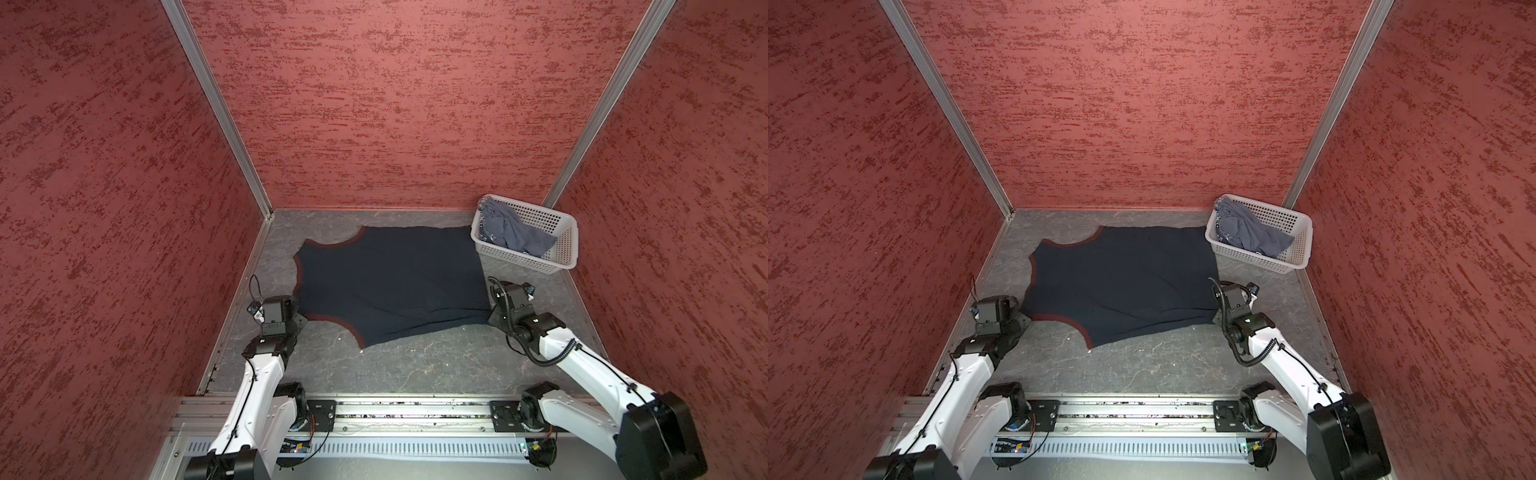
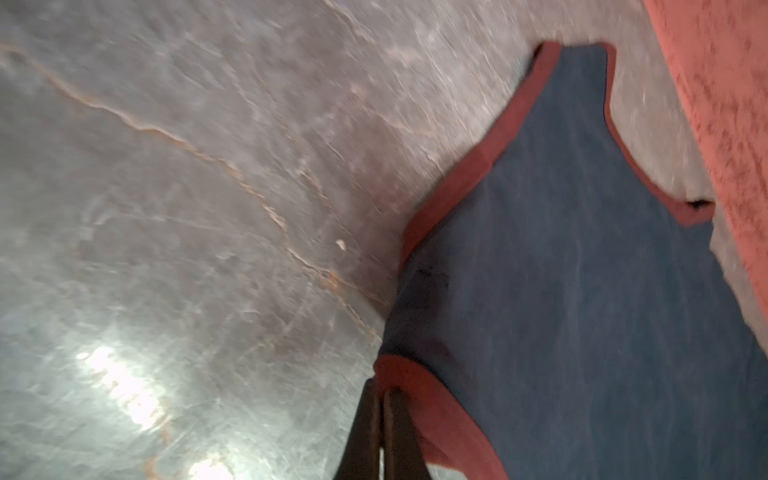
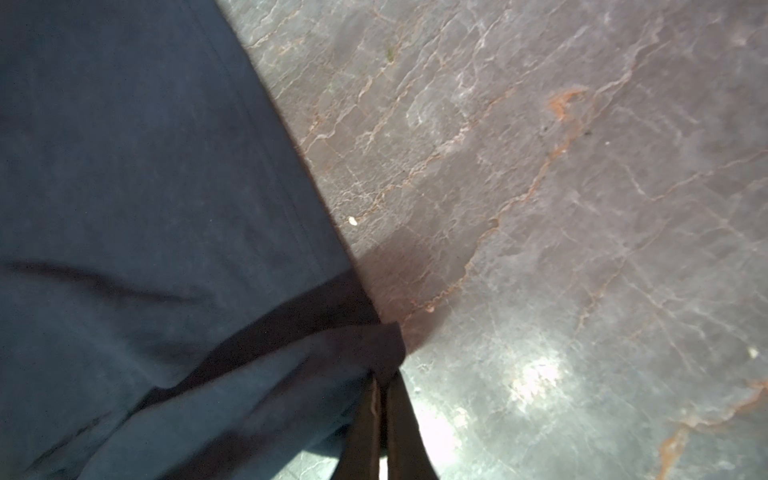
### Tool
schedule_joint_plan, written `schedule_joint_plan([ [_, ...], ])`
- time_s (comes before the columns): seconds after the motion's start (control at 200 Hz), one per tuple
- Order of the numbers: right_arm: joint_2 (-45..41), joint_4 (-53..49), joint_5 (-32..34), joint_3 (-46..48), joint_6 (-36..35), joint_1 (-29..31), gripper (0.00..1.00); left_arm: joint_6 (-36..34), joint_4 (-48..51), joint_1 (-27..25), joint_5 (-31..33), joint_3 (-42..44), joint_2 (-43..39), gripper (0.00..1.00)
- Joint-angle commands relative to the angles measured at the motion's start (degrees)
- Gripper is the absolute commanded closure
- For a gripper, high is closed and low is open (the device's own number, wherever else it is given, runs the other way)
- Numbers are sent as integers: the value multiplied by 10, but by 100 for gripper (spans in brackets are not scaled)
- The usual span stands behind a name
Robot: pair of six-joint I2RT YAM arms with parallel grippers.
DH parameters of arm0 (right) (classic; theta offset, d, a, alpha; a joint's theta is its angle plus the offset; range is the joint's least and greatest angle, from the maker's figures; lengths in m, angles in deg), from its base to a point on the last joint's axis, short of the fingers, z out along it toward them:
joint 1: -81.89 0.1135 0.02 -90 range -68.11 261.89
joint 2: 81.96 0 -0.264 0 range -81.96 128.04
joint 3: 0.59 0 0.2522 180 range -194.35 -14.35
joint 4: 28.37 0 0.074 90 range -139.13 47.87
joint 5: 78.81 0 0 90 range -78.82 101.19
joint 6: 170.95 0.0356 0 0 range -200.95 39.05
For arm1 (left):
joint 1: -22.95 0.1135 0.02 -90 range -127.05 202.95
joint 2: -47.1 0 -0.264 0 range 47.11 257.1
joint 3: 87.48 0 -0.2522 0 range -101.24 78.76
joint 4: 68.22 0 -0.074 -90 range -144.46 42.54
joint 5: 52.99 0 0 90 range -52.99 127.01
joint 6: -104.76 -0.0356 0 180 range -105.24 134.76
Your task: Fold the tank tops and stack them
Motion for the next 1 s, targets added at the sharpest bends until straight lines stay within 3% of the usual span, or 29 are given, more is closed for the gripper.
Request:
schedule_joint_plan([
  [0.0, 4, -11, 27, -16, 11, -8, 100, 18, 11, 41, -17, 6, 19, 90],
  [0.09, 5, -12, 27, -16, 10, -9, 100, 9, 10, 83, -62, -1, 50, 88],
  [0.175, 2, -12, 27, -16, 9, -10, 100, 0, 9, 104, -84, -4, 62, 77],
  [0.255, -1, -11, 26, -17, 7, -10, 100, -5, 10, 104, -86, -4, 58, 69],
  [0.391, -10, 8, 9, -15, -7, -11, 100, -6, 23, 100, -108, -6, 46, 46],
  [0.591, -7, 7, 13, -23, -18, -11, 92, -2, 44, 84, -104, -3, 38, 38],
  [0.631, -7, 4, 15, -25, -20, -11, 86, -6, 40, 85, -97, -7, 48, 36],
  [0.766, -22, -5, 12, -33, -38, -11, 45, -36, 2, 89, -103, -36, 128, 36],
  [0.822, -36, -12, 20, -36, -39, -11, 34, -42, -4, 88, -105, -50, 161, 37],
  [0.992, -59, -53, 50, -71, -55, 7, 27, -44, -38, 88, -105, -57, 206, 37],
])
